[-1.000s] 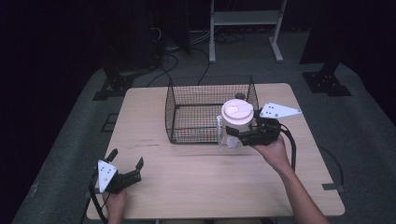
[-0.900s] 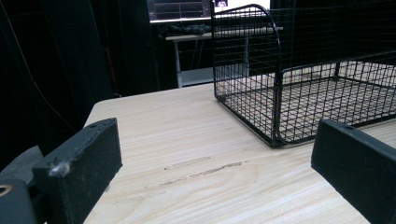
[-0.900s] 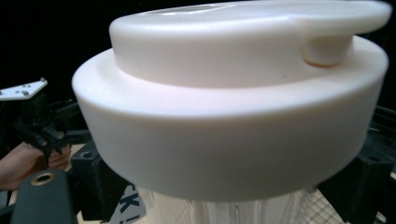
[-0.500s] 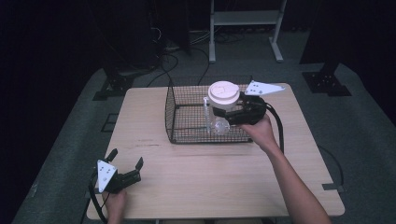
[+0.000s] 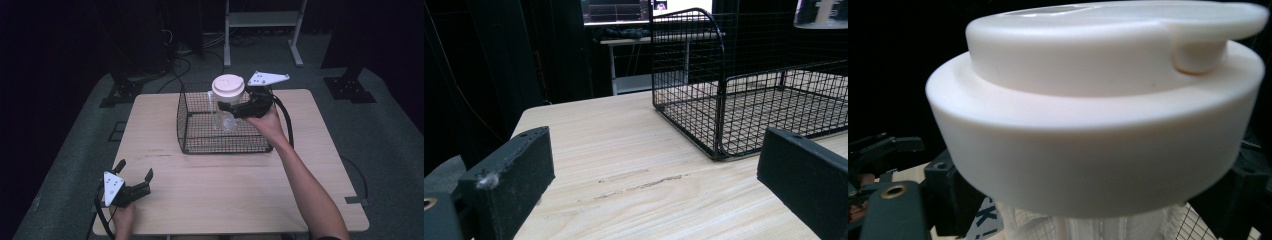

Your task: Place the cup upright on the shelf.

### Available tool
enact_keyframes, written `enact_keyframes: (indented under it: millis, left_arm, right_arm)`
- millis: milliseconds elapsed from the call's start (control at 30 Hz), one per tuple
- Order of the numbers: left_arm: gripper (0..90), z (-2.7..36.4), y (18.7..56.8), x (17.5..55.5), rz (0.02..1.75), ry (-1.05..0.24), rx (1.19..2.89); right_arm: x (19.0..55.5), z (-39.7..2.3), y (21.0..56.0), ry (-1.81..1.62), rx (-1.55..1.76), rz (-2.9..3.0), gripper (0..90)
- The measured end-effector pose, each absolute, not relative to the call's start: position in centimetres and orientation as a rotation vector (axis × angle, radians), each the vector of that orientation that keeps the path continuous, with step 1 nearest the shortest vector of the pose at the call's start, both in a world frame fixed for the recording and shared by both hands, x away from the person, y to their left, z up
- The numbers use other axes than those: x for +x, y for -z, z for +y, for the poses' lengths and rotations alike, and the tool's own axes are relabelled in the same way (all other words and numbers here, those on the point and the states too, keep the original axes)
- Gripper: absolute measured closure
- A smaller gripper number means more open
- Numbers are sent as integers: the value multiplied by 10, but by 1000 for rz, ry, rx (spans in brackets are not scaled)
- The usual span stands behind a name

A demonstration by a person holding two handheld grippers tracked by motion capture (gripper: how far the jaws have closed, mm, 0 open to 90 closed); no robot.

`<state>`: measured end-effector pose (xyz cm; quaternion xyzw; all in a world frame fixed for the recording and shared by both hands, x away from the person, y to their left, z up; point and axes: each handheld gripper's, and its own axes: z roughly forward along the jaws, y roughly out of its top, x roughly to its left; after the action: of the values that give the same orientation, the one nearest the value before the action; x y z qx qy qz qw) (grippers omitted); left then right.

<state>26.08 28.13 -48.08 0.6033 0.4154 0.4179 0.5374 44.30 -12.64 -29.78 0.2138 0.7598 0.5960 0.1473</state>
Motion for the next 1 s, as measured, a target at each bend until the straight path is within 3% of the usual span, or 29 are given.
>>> enact_keyframes:
  millis: [433,1000]
  left_arm:
    - [9,282,481,261,984,-993,1436]
    - [9,282,481,261,981,-990,1432]
  right_arm:
    - [469,-105,298,-1701,588,2214,134]
    - [507,-84,331,-1687,613,2308,135]
